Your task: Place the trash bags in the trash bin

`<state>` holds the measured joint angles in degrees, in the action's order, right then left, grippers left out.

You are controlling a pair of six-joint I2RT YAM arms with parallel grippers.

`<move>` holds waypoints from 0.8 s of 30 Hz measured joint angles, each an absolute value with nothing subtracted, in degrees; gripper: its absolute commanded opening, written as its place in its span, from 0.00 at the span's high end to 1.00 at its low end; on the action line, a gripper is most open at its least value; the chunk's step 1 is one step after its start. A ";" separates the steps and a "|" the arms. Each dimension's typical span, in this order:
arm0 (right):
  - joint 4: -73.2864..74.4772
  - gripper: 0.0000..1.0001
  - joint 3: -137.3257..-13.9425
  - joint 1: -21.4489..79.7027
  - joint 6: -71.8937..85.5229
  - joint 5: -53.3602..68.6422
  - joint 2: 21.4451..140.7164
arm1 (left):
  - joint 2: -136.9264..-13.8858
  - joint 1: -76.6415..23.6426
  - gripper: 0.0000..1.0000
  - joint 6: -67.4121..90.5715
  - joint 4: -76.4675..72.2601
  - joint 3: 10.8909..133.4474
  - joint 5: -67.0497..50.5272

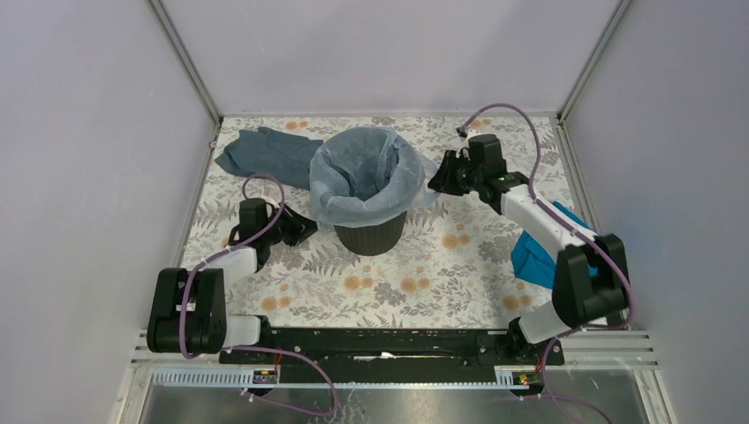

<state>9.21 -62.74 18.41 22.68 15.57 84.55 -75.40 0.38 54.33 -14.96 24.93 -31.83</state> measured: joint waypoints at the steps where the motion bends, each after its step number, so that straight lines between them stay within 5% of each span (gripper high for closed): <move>1: 7.33 0.84 -61.95 18.41 23.27 15.97 86.48 | -75.40 -0.45 0.95 54.61 -15.77 24.18 -31.46; 15: -8.58 0.84 -51.90 18.48 29.36 21.28 96.75 | -86.59 -4.62 1.00 58.37 -29.10 20.05 -29.65; 24: -4.23 0.42 -53.43 18.50 26.39 21.54 102.59 | -86.83 -6.70 0.98 58.19 -30.30 19.97 -28.10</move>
<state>-4.23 -53.43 18.50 26.39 21.54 102.59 -86.83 -6.70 58.19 -30.30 19.97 -28.10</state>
